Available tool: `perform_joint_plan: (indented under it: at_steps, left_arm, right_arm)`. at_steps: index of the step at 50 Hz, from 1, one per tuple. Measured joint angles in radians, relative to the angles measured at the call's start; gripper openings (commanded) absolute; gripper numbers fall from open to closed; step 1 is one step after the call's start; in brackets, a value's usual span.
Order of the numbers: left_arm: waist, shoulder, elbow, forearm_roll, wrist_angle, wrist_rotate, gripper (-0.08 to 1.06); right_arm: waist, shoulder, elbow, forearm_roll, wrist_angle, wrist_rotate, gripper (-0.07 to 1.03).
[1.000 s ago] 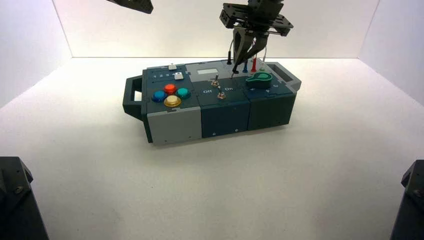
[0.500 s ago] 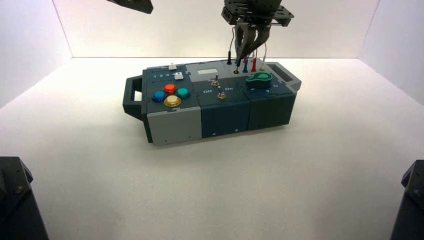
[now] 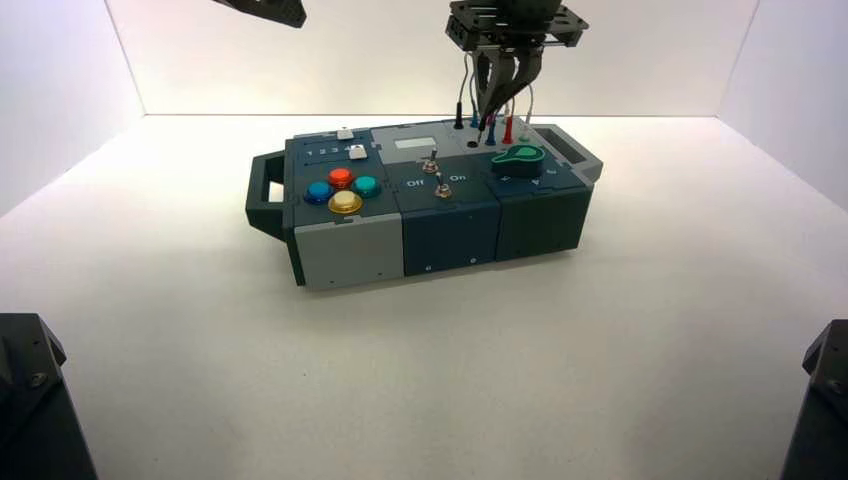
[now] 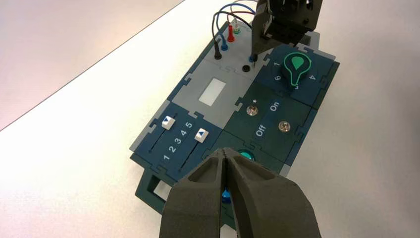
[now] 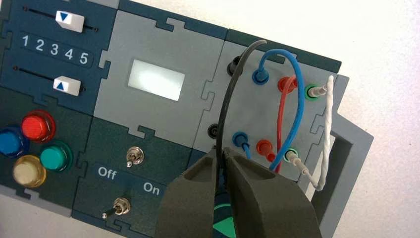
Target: Insert the black wire.
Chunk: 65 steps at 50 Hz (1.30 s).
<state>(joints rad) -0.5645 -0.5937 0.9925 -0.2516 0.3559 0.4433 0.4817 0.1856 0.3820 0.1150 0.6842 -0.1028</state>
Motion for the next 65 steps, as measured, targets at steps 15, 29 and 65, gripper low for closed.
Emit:
perform_joint_plan:
  at_steps: [15,29,65]
  left_arm:
    - [0.000,0.000,-0.002,0.003,0.000,0.000,-0.03]
    - [0.000,0.002,-0.002,0.003,0.000,0.000,-0.03]
    - [0.000,0.006,-0.002,0.003,0.000,0.000,-0.03]
  right_arm:
    - [0.000,0.009,-0.017,-0.002,0.002,0.000,-0.02]
    - [0.000,0.017,-0.023,-0.003,0.002,0.000,-0.02]
    - [0.000,0.031,-0.037,-0.003,-0.006,0.000,-0.02]
